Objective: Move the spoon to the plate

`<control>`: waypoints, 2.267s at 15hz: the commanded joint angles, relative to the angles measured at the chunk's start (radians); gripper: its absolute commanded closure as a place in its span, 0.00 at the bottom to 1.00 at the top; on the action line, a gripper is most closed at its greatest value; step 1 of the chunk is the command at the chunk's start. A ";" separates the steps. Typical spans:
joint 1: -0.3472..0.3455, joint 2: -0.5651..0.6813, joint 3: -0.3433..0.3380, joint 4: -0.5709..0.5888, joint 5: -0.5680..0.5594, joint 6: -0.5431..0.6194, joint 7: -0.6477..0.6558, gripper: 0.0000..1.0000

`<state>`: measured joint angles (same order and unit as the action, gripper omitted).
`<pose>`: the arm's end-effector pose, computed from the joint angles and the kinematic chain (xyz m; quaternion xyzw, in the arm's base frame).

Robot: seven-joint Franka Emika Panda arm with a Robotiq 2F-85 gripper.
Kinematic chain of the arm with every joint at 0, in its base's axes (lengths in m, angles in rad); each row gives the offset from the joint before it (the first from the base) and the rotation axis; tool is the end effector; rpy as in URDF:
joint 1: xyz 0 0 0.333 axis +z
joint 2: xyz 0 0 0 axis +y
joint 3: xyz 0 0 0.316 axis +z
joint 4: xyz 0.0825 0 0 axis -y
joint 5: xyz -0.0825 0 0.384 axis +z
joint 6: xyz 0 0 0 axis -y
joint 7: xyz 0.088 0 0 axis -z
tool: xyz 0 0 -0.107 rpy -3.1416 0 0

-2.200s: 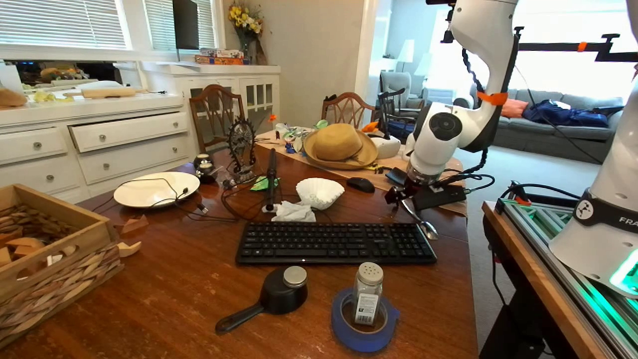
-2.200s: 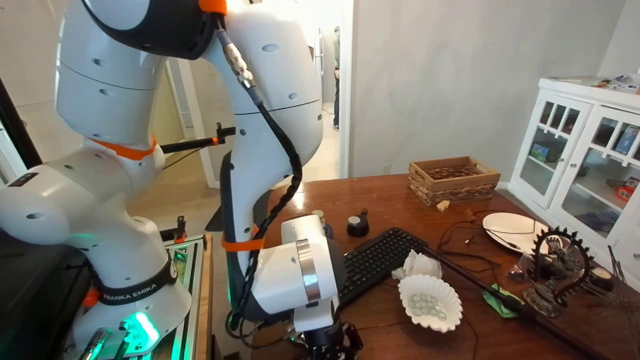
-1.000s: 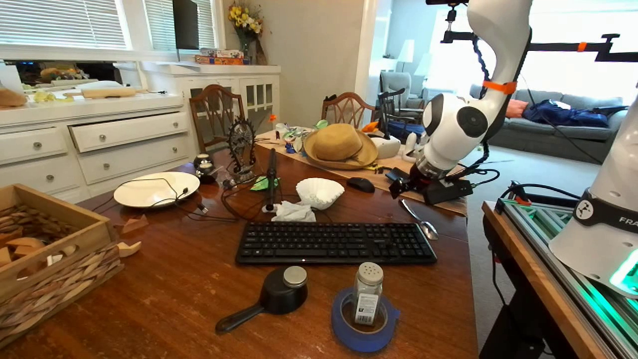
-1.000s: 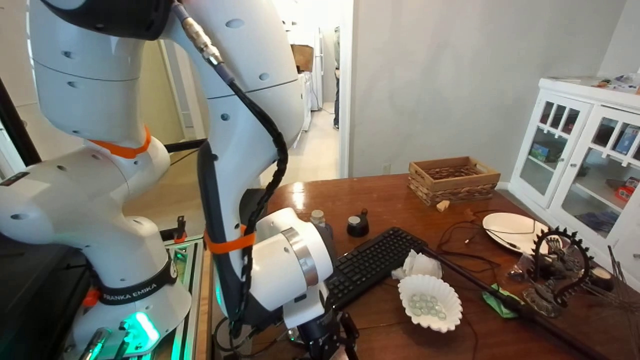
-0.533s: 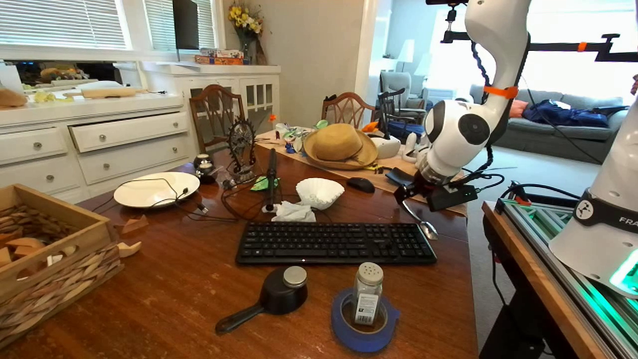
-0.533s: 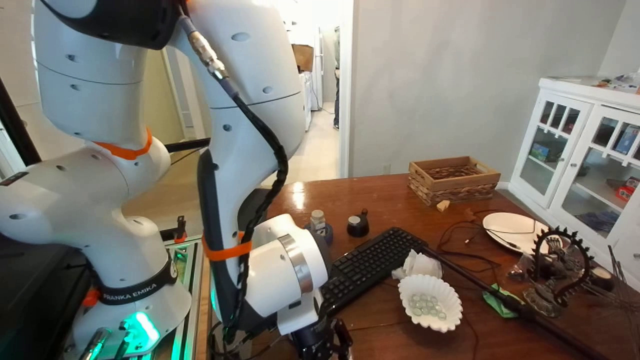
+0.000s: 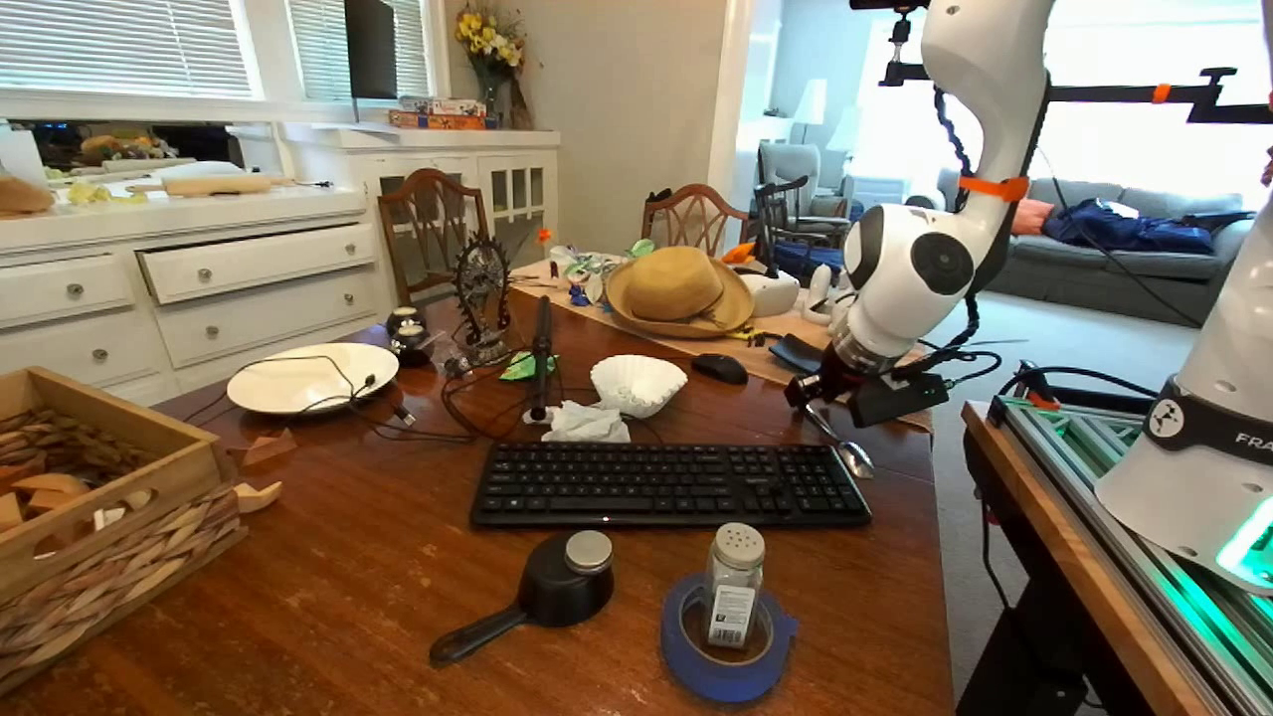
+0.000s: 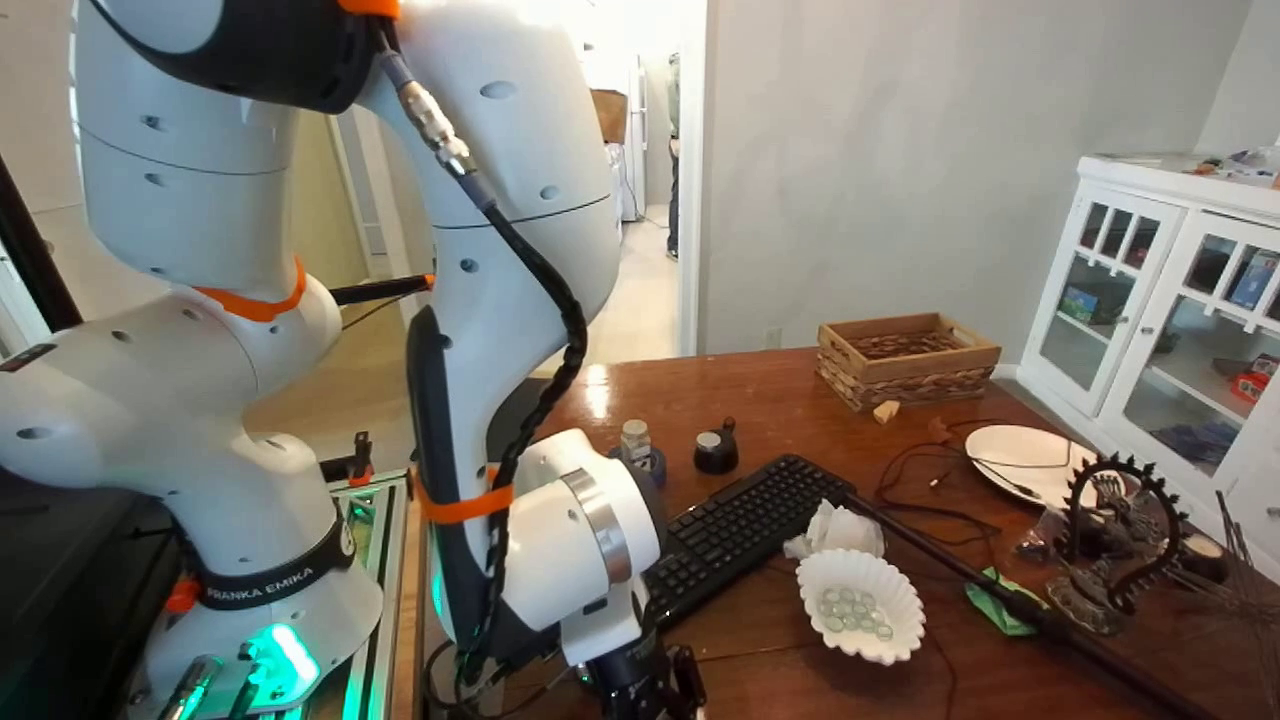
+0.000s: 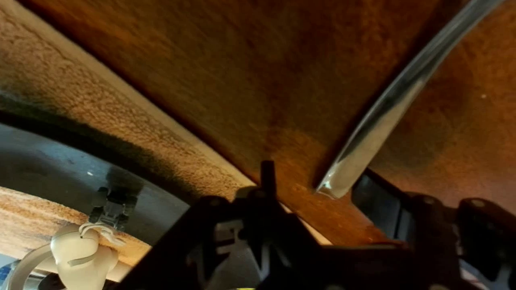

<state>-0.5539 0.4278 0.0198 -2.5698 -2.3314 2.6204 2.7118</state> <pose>0.3078 -0.1610 0.0808 0.8472 -0.4339 0.2317 0.2009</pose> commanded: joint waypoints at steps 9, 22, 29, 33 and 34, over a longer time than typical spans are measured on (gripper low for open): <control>-0.064 -0.004 0.053 -0.010 -0.038 -0.008 0.057 0.94; -0.206 -0.183 0.002 0.000 0.249 0.381 0.040 0.94; -0.266 -0.175 -0.026 0.005 0.428 0.476 0.036 0.94; -0.259 -0.178 -0.010 0.001 0.393 0.454 0.018 0.94; -0.252 -0.187 -0.001 -0.001 0.364 0.433 0.015 0.66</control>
<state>-0.8137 0.2507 0.0018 -2.5629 -1.9243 3.0667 2.7069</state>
